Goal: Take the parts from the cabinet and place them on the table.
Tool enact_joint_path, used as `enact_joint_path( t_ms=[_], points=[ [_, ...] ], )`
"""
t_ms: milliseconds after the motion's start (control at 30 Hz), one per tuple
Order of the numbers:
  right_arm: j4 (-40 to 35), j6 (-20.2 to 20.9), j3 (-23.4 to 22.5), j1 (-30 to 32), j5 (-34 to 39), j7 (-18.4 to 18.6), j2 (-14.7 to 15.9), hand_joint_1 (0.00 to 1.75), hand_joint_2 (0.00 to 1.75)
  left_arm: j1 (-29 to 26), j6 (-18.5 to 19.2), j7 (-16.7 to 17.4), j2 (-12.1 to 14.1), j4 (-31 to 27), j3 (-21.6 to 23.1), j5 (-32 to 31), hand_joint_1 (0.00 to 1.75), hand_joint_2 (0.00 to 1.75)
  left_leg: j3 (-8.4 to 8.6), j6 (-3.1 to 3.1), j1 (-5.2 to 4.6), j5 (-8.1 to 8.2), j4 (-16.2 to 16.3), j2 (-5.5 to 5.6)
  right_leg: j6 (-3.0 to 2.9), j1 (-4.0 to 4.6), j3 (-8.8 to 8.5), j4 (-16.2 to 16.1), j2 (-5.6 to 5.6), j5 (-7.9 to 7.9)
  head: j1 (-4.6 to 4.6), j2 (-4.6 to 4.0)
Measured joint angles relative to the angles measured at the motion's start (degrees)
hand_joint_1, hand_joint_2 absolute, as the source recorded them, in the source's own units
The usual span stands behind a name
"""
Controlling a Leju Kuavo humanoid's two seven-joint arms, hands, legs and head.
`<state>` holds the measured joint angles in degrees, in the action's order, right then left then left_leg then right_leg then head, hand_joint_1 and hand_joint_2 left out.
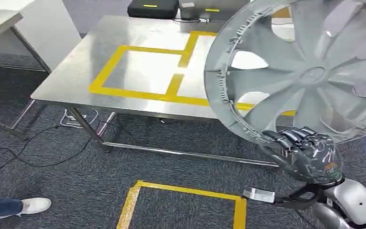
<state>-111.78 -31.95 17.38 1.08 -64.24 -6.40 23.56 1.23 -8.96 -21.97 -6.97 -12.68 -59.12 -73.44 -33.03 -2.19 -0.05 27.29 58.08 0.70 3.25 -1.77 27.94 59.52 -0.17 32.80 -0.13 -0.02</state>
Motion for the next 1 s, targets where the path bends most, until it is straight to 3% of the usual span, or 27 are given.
enact_joint_path(
  t_ms=[67, 133, 167, 200, 233, 267, 300, 333, 367, 433, 467, 533, 567, 600, 633, 667, 700, 733, 800, 833, 867, 900, 967, 1000],
  points=[
    [0.0, 0.0, 0.0, -0.2, 0.0, 0.0, 0.0, 1.75, 1.75, 0.3, 0.0, 0.0, 0.0, 0.0, 0.0, 0.0, 0.00, 1.75, 0.54, -0.75, -0.09, 0.53, -0.2, 0.06, -0.04, 0.13, 5.36, 8.1, 0.14, 1.91, 0.09, 0.00],
    [0.1, 0.0, 0.0, -0.1, 0.0, -0.1, 0.0, 1.75, 1.75, 0.3, 0.0, 0.0, 0.0, 0.0, 0.0, -0.1, 0.00, 1.75, 1.24, -0.88, -0.34, 1.43, -0.2, 0.13, 0.11, 0.16, 10.83, 14.3, 0.16, 4.56, 0.13, 0.00],
    [0.2, 0.0, 0.0, 0.0, 0.0, -0.1, 0.0, 1.75, 1.75, 0.2, 0.1, 0.0, -0.1, 0.0, 0.0, -0.1, 0.00, 1.75, 1.86, -0.86, -0.38, 1.92, -0.2, 0.14, 0.20, 0.15, 12.23, 14.8, 0.14, 4.07, 0.22, 0.00],
    [0.2, 0.0, 0.0, 0.1, 0.0, -0.1, 0.0, 1.75, 1.75, 0.1, 0.2, 0.0, -0.1, 0.0, 0.0, -0.1, 0.00, 1.75, 2.73, -0.83, -0.40, 2.55, -0.2, 0.15, 0.26, 0.15, 12.44, 13.1, 0.12, 2.20, 0.15, 0.00],
    [0.3, 0.0, 0.0, 0.1, 0.0, 0.0, 0.0, 1.75, 1.75, 0.0, 0.2, 0.0, -0.1, 0.0, 0.0, -0.2, 0.00, 1.75, 3.76, -0.73, -0.39, 3.25, -0.2, 0.18, 0.23, 0.14, 11.67, 9.4, 0.10, -0.83, 0.24, 0.00],
    [0.4, 0.1, 0.0, 0.1, 0.0, 0.1, 0.0, 1.75, 1.75, 0.0, 0.2, 0.0, -0.2, 0.0, 0.0, -0.2, 0.00, 1.75, 4.80, -0.54, -0.37, 4.02, -0.2, 0.18, 0.10, 0.11, 10.50, 4.6, 0.06, -4.85, 0.22, 0.00],
    [0.5, 0.2, 0.0, 0.1, 0.1, 0.1, 0.0, 1.75, 1.75, 0.0, 0.2, 0.0, -0.2, 0.0, 0.0, -0.3, 0.00, 1.75, 4.88, -0.25, -0.38, 4.74, -0.2, 0.16, -0.09, 0.11, 10.04, 1.3, -0.01, -8.01, 0.22, 0.00],
    [0.7, 0.3, 0.1, 0.0, 0.1, 0.1, 0.0, 1.75, 1.75, 0.2, 0.2, 0.0, -0.1, 0.0, 0.0, -0.3, 0.00, 1.75, 5.49, 0.11, -0.55, 5.05, 0.0, 0.21, -0.14, 0.55, 10.37, 1.2, -0.09, -6.22, 0.02, -0.02],
    [0.7, 0.4, 0.0, -0.2, 0.0, -0.2, 0.0, 1.75, 1.75, 0.5, 0.2, 0.0, -0.1, 0.0, 0.0, -0.3, 0.00, 1.75, 5.18, 0.49, -0.55, 5.46, 0.1, 0.13, -0.90, 0.63, 9.45, 0.7, 0.09, -6.43, 0.07, 0.00],
    [0.7, 0.6, 0.1, -0.3, 0.0, -0.3, 0.0, 1.75, 1.75, 0.4, 0.3, 0.0, -0.2, 0.0, 0.0, -0.5, 0.00, 1.75, 5.80, 0.88, -0.48, 5.33, -0.2, -0.01, -1.83, 0.84, 9.34, 0.2, 0.09, -6.30, 0.13, 0.00],
    [0.7, 0.6, 0.1, -0.5, 0.0, -0.3, 0.0, 1.75, 1.75, 0.7, 0.3, 0.0, -0.1, 0.0, 0.0, -0.5, 0.00, 1.75, 5.54, 1.16, -0.50, 5.11, 0.8, 0.01, -2.01, 0.39, 8.64, -0.2, 0.17, -6.23, 0.09, 0.00],
    [0.8, 0.7, 0.1, -0.5, 0.0, -0.2, 0.0, 1.75, 1.75, 0.8, 0.2, 0.0, -0.2, 0.0, 0.0, -0.6, 0.00, 1.75, 1.96, 1.95, -0.35, 4.35, 7.2, -0.13, -2.67, 0.23, 7.08, -0.9, -0.09, -5.71, -0.24, 0.00],
    [0.9, 0.7, 0.1, -0.7, 0.2, -0.1, 0.0, 1.75, 1.75, 0.8, 0.3, 0.0, -0.2, 0.0, 0.0, -0.7, 0.00, 1.75, -0.63, 2.33, -0.12, 5.42, 11.1, -0.14, -2.83, 0.18, 6.68, -1.0, -0.16, -5.39, -0.04, 0.00],
    [0.9, 0.7, 0.2, -0.9, 0.1, 0.0, 0.0, 1.75, 1.75, 0.7, 0.3, 0.0, -0.2, 0.0, 0.0, -0.7, 0.00, 1.75, -3.63, 2.64, 0.08, 7.81, 15.1, -0.14, -2.86, 0.16, 6.22, -1.0, -0.13, -4.87, -0.15, 0.00],
    [1.0, 0.7, 0.2, -0.9, 0.1, 0.0, 0.0, 1.75, 1.75, 0.7, 0.3, 0.0, -0.2, 0.0, 0.0, -0.7, 0.00, 1.75, -5.49, 2.82, 0.23, 9.61, 17.1, -0.14, -2.86, 0.15, 5.75, -1.0, -0.07, -4.45, -0.15, 0.00],
    [1.1, 0.7, 0.3, -0.8, 0.0, 0.0, 0.0, 1.75, 1.75, 0.6, 0.3, 0.0, -0.2, 0.0, 0.0, -0.8, 0.00, 1.75, -6.77, 2.94, 0.36, 10.20, 17.6, -0.15, -2.82, 0.13, 5.15, -1.0, 0.02, -4.00, -0.11, 0.00],
    [1.2, 0.7, 0.5, -0.9, 0.0, 0.0, 0.0, 1.75, 1.75, 0.5, 0.3, 0.0, -0.2, 0.0, 0.0, -0.8, 0.00, 1.75, -6.96, 2.96, 0.43, 8.80, 16.1, -0.15, -2.75, 0.11, 4.40, -1.0, 0.11, -3.48, -0.17, 0.00],
    [1.3, 0.7, 0.6, -0.9, 0.0, 0.0, 0.0, 1.75, 1.75, 0.5, 0.3, 0.0, -0.1, 0.0, 0.0, -0.8, 0.00, 1.75, -6.33, 2.88, 0.45, 5.93, 13.1, -0.16, -2.67, 0.07, 3.64, -1.0, 0.12, -3.00, -0.15, 0.00],
    [1.3, 0.7, 0.7, -0.9, -0.1, 0.0, 0.0, 1.75, 1.75, 0.4, 0.3, 0.0, -0.1, 0.0, 0.0, -0.8, 0.00, 1.75, -4.00, 2.42, 0.43, -2.03, 3.8, -0.18, -2.22, 0.01, 2.25, -1.0, 0.12, -1.98, -0.17, 0.00],
    [1.4, 0.7, 0.7, -0.9, 0.0, 0.1, 0.0, 1.75, 1.75, 0.4, 0.3, 0.0, -0.1, 0.0, 0.0, -0.9, 0.00, 1.75, -3.94, 2.30, 0.13, -1.37, 2.9, -0.18, -1.74, 0.15, 1.83, -0.9, 0.20, -1.61, -0.04, 0.00],
    [1.5, 0.7, 0.7, -1.1, 0.0, 0.2, 0.0, 1.75, 1.75, 0.5, 0.3, 0.0, -0.1, 0.0, 0.0, -1.0, 0.00, 1.75, -3.84, 1.83, -0.14, 0.78, 2.0, -0.31, -1.29, 0.20, 2.25, -0.9, 0.33, -1.40, -0.28, 0.00],
    [1.5, 0.8, 0.7, -1.1, 0.0, 0.2, 0.0, 1.75, 1.75, 0.4, 0.2, 0.0, -0.1, 0.0, 0.0, -1.0, 0.00, 1.75, -3.75, 1.49, -0.16, -1.01, 2.2, -0.28, -0.87, 0.22, 2.15, -1.0, 0.27, -1.09, -0.13, 0.00],
    [1.6, 0.9, 0.7, -1.0, 0.0, 0.2, 0.0, 1.75, 1.75, 0.2, 0.2, 0.0, -0.1, 0.0, 0.0, -1.1, 0.00, 1.75, -3.23, 0.89, -0.19, -0.97, 1.8, -0.25, -0.21, 0.20, 1.89, -1.7, 0.24, -0.73, -0.08, 0.00],
    [1.6, 0.9, 0.7, -1.0, 0.0, 0.2, 0.0, 1.75, 1.75, 0.3, 0.2, 0.0, -0.1, 0.0, 0.0, -1.1, 0.00, 1.75, -2.39, 0.56, 0.26, -1.20, 1.1, -0.25, 0.07, -0.02, 1.60, -1.5, 0.17, -0.17, -0.06, 0.00]
  ],
)
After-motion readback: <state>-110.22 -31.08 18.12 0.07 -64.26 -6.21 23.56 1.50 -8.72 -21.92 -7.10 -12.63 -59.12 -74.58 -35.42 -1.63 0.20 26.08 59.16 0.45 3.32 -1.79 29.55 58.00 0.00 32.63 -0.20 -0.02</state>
